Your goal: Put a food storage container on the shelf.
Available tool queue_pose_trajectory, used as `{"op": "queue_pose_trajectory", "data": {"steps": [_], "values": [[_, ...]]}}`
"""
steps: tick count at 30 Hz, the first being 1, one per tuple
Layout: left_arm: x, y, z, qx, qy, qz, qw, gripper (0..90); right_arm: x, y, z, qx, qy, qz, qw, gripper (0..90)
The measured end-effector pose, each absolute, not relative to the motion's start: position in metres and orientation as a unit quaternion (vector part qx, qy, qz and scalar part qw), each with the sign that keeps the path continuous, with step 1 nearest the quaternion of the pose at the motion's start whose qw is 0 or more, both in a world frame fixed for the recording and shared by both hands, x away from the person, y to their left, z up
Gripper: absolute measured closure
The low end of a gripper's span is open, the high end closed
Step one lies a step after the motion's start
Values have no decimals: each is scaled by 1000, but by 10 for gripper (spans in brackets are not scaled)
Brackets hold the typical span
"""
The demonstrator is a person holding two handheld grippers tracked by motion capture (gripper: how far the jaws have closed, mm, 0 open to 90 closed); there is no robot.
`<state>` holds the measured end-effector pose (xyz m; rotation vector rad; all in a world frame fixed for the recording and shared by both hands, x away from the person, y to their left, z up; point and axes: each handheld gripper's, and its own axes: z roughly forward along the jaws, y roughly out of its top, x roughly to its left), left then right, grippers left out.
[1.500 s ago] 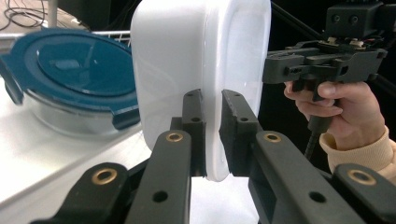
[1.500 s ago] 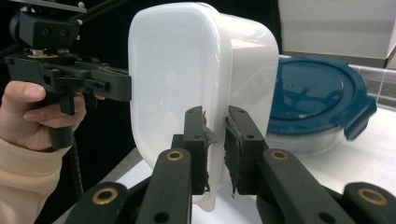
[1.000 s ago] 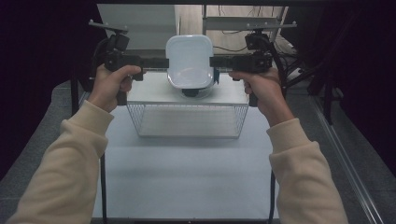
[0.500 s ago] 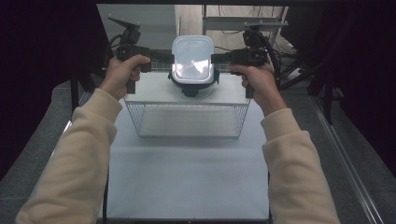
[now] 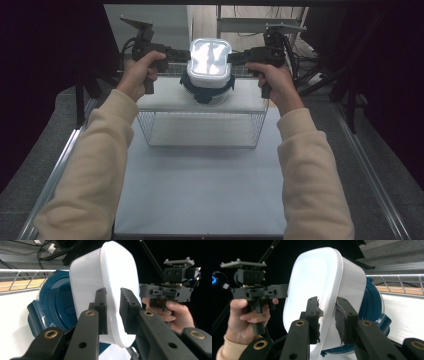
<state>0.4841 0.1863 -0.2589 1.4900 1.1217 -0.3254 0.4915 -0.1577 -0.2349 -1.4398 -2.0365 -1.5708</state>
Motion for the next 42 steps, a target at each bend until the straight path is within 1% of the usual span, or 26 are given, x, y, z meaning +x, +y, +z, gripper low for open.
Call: {"op": "queue_pose_trajectory", "data": {"steps": [5, 9, 14, 16, 17, 19, 20, 22, 25, 27, 28, 33, 36, 42], "values": [[491, 185, -265, 624, 494, -140, 590, 756, 502, -157, -241, -500, -674, -533, 109, 689], [493, 185, -268, 626, 499, -134, 584, 743, 507, -156, -247, -511, -666, -531, 116, 667], [494, 187, -271, 622, 495, -143, 590, 738, 508, -157, -249, -511, -663, -534, 118, 663], [494, 187, -271, 623, 494, -144, 589, 728, 508, -156, -250, -511, -662, -534, 119, 642], [493, 186, -270, 624, 495, -140, 588, 697, 507, -156, -250, -510, -664, -533, 120, 600], [488, 188, -267, 625, 497, -115, 591, 611, 506, -155, -251, -509, -661, -539, 121, 435], [484, 188, -264, 634, 495, -89, 587, 577, 503, -155, -250, -508, -658, -544, 112, 377], [474, 188, -258, 648, 488, -58, 582, 491, 497, -157, -245, -504, -660, -550, 88, 324], [456, 191, -252, 652, 482, -30, 584, 387, 482, -165, -238, -480, -664, -572, 43, 293], [445, 195, -252, 649, 481, -22, 589, 332, 470, -171, -236, -460, -671, -581, 33, 283], [440, 197, -253, 649, 482, -18, 589, 317, 464, -175, -236, -450, -676, -583, 21, 282], [404, 202, -263, 668, 475, 23, 573, 283, 431, -192, -246, -412, -695, -589, -11, 275], [377, 205, -271, 682, 454, 52, 571, 279, 412, -201, -253, -398, -706, -585, -27, 273], [333, 209, -296, 698, 427, 63, 571, 259, 368, -219, -272, -374, -729, -569, -72, 271]]}}
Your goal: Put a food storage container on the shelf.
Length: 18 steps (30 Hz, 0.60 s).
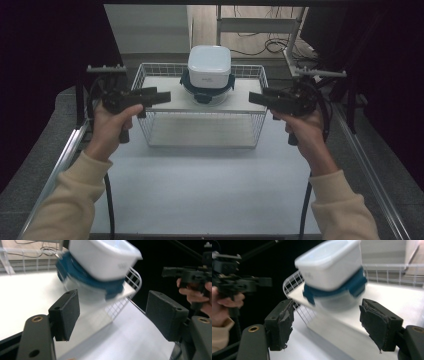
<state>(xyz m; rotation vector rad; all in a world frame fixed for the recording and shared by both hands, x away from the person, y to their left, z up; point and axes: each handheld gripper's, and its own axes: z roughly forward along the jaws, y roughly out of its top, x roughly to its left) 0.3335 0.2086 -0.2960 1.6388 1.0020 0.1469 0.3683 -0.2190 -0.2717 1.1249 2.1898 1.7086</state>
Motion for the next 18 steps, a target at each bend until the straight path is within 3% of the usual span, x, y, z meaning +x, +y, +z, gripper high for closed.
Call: {"op": "queue_pose_trajectory", "data": {"steps": [6, 13, 18], "values": [[301, 207, -332, 715, 417, 73, 557, 255, 332, -232, -304, 364, 741, 557, 91, 270], [266, 200, -400, 742, 423, 100, 511, 244, 300, -241, -355, 367, 755, 536, 90, 262], [263, 199, -452, 752, 451, 68, 476, 244, 288, -247, -392, 383, 760, 519, 78, 258]]}}
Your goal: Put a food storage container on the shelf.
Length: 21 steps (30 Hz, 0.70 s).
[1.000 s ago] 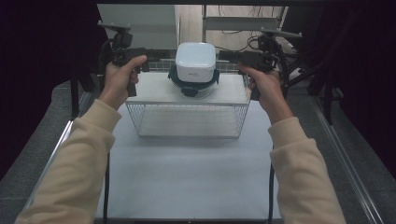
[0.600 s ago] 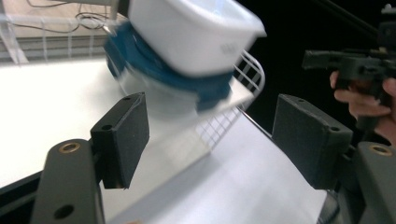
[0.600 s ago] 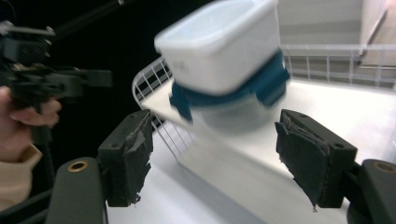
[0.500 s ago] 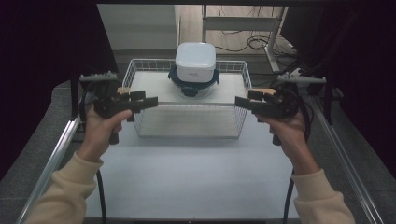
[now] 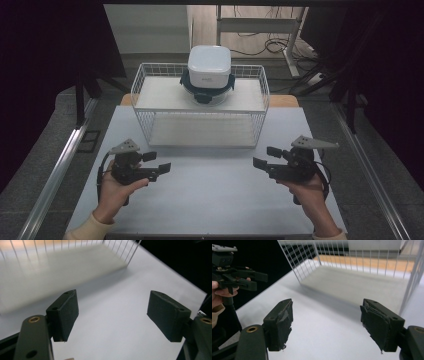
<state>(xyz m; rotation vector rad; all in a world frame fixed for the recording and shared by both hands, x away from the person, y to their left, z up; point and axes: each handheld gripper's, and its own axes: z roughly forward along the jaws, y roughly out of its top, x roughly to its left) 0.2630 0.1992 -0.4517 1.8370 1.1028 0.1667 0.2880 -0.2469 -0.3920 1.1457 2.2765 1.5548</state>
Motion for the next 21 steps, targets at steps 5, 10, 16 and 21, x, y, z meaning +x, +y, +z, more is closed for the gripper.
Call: {"op": "queue_pose_trajectory", "data": {"steps": [5, 10, 16, 21], "values": [[262, 202, -474, 753, 470, 53, 457, 246, 283, -252, -420, 399, 760, 509, 69, 257], [262, 203, -473, 751, 471, 59, 459, 249, 284, -250, -432, 401, 775, 482, 77, 248], [260, 202, -475, 756, 469, 71, 452, 250, 282, -247, -433, 396, 777, 482, 82, 245], [259, 200, -478, 762, 467, 88, 439, 248, 282, -247, -435, 396, 777, 482, 87, 229]]}}
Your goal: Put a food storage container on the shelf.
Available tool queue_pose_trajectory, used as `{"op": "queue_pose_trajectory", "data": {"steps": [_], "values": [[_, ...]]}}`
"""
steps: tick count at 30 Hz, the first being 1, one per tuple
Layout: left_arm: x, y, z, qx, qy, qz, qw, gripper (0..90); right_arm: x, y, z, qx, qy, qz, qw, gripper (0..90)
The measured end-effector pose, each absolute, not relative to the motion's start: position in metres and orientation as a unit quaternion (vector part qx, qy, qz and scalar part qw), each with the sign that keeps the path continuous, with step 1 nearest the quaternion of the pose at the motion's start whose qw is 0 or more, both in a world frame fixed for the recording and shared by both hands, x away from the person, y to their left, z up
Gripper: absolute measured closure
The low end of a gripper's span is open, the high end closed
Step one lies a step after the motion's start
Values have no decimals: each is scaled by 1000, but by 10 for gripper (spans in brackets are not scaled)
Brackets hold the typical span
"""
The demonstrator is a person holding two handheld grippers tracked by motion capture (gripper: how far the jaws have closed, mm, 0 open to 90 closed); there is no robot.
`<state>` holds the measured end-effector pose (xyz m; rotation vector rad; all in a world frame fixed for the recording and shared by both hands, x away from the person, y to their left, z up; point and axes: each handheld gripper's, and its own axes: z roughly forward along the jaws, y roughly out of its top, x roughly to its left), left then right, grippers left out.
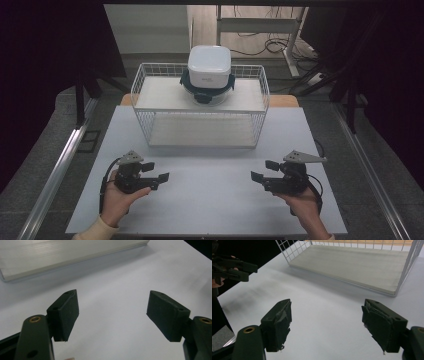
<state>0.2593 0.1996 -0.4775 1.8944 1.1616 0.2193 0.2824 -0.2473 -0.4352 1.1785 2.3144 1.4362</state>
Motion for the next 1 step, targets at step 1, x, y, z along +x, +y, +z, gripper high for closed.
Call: {"op": "queue_pose_trajectory", "data": {"steps": [1], "values": [[259, 200, -478, 762, 467, 88, 439, 248, 282, -247, -436, 395, 777, 482, 88, 224]]}}
